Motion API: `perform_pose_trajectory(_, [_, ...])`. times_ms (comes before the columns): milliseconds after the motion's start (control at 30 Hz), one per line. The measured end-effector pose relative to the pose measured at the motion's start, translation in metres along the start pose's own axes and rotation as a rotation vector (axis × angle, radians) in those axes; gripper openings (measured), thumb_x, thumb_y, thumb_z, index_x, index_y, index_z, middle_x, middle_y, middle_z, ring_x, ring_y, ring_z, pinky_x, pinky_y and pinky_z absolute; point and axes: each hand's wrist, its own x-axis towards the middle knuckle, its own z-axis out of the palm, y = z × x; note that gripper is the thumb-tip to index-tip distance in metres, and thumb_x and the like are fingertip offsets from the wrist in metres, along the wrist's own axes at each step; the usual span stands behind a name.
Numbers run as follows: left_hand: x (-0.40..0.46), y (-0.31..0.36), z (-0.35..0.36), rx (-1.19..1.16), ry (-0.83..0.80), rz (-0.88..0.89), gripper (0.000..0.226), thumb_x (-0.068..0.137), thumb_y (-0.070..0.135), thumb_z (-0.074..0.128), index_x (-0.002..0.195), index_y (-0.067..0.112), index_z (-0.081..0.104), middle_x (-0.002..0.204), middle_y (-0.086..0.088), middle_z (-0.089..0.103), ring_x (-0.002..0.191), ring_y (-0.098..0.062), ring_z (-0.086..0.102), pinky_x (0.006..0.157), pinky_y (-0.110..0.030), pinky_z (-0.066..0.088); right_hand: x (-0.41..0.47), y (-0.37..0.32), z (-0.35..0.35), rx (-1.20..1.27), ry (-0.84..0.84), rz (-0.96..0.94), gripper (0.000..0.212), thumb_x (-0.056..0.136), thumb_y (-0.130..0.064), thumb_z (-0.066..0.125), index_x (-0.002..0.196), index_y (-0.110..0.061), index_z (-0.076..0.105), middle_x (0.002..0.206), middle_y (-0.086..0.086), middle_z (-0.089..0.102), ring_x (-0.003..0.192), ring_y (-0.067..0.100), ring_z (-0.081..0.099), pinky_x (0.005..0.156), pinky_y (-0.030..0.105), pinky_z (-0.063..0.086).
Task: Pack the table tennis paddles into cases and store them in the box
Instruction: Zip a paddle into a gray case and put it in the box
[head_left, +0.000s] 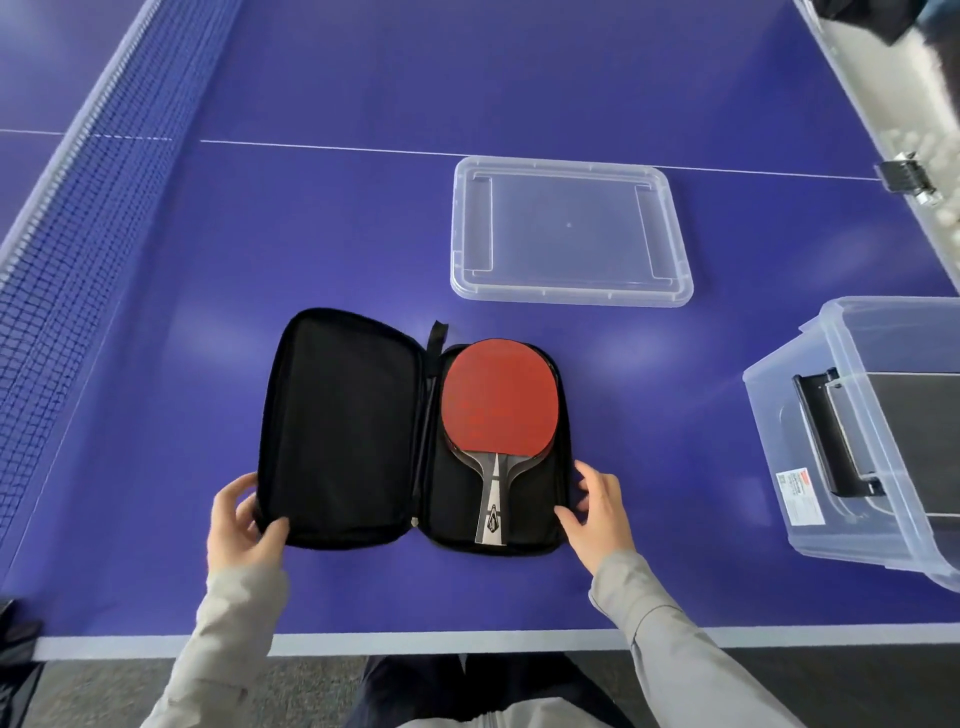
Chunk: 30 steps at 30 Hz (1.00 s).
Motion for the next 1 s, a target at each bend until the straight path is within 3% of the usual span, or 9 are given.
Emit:
perform_pose_trajectory(100, [-0.041,0.034,0.019,-0.014,-0.160,0.215,0.057,0.081,-0.009,0.057,0.112,0.039,0.052,0.106,0.004,0.069,0.088,-0.008,0.066,0.066,-0.014,0.052,-0.002,-0.006,-0.010,0.036,0.104,-0.033,0.050,0.088,-0.013,0.063,0.134,-0.013,0.046,0.118,0.004,0.046,0.084,0.011,0.049,0.072,0.023,0.049])
perform_pose_trajectory(200, [-0.081,0.050,0.060,0.218,-0.304,0.456,0.058,0.071,0.008,0.059,0.118,0.040,0.050,0.111,0.019,0.064,0.098,0.001,0.062,0.083,-0.012,0.048,0.000,-0.028,-0.028,0.227,0.222,-0.051,0.030,0.091,-0.015,0.059,0.120,-0.017,0.058,0.111,0.000,0.051,0.082,0.005,0.052,0.067,0.006,0.042])
perform_pose_trajectory(333, [-0.110,0.045,0.114,0.488,-0.482,0.689,0.064,0.059,0.008,0.069,0.115,0.036,0.056,0.113,0.022,0.063,0.092,0.000,0.059,0.070,-0.005,0.044,0.007,-0.068,-0.048,0.522,0.191,-0.013,0.013,0.094,-0.029,0.053,0.087,-0.026,0.064,0.104,0.000,0.061,0.086,-0.011,0.056,0.076,0.006,0.042])
perform_pose_trajectory(433, [-0.114,0.038,0.147,0.663,-0.499,0.818,0.062,0.044,0.007,0.080,0.104,0.017,0.071,0.110,0.003,0.070,0.079,-0.016,0.068,0.059,-0.020,0.054,0.014,-0.082,-0.051,0.602,0.046,0.111,0.026,0.089,-0.047,0.055,0.090,-0.021,0.063,0.098,-0.004,0.066,0.093,0.007,0.060,0.082,0.023,0.046])
perform_pose_trajectory(567, [-0.114,0.028,0.169,0.736,-0.529,0.876,0.060,0.047,0.029,0.087,0.104,0.017,0.071,0.100,0.005,0.073,0.077,-0.016,0.069,0.063,-0.022,0.053,0.025,-0.079,-0.036,0.481,0.127,0.193,0.031,0.080,-0.026,0.073,0.099,-0.013,0.052,0.097,0.003,0.062,0.091,0.020,0.060,0.077,0.026,0.044])
perform_pose_trajectory(667, [-0.095,0.022,0.167,0.705,-0.483,0.732,0.060,0.066,0.047,0.077,0.117,0.020,0.063,0.116,0.009,0.066,0.102,-0.015,0.062,0.083,-0.028,0.046,0.037,-0.067,-0.027,0.422,0.143,0.238,0.031,0.081,-0.016,0.070,0.105,-0.007,0.051,0.108,0.014,0.060,0.097,0.028,0.058,0.082,0.031,0.045])
perform_pose_trajectory(767, [-0.052,0.014,0.155,0.674,-0.289,0.388,0.060,0.078,0.044,0.070,0.129,0.019,0.052,0.139,0.003,0.048,0.125,-0.021,0.044,0.098,-0.036,0.034,0.046,-0.056,-0.021,0.388,0.109,0.283,0.032,0.085,-0.017,0.066,0.111,-0.005,0.051,0.116,0.016,0.054,0.100,0.028,0.056,0.082,0.029,0.042])
perform_pose_trajectory(867, [-0.010,0.011,0.145,0.537,-0.264,0.030,0.070,0.081,0.041,0.068,0.138,0.015,0.039,0.142,-0.005,0.040,0.128,-0.024,0.039,0.107,-0.042,0.033,0.049,-0.050,-0.016,0.332,0.121,0.302,0.036,0.088,-0.016,0.062,0.118,-0.003,0.049,0.121,0.017,0.049,0.107,0.030,0.053,0.086,0.027,0.038])
perform_pose_trajectory(1000, [0.015,0.015,0.155,0.286,-0.372,-0.216,0.076,0.080,0.032,0.073,0.141,0.014,0.032,0.131,-0.005,0.048,0.107,-0.020,0.051,0.101,-0.041,0.043,0.047,-0.048,-0.014,0.352,0.109,0.242,0.050,0.094,-0.013,0.053,0.140,-0.017,0.035,0.131,0.011,0.042,0.118,0.024,0.045,0.100,0.032,0.036])
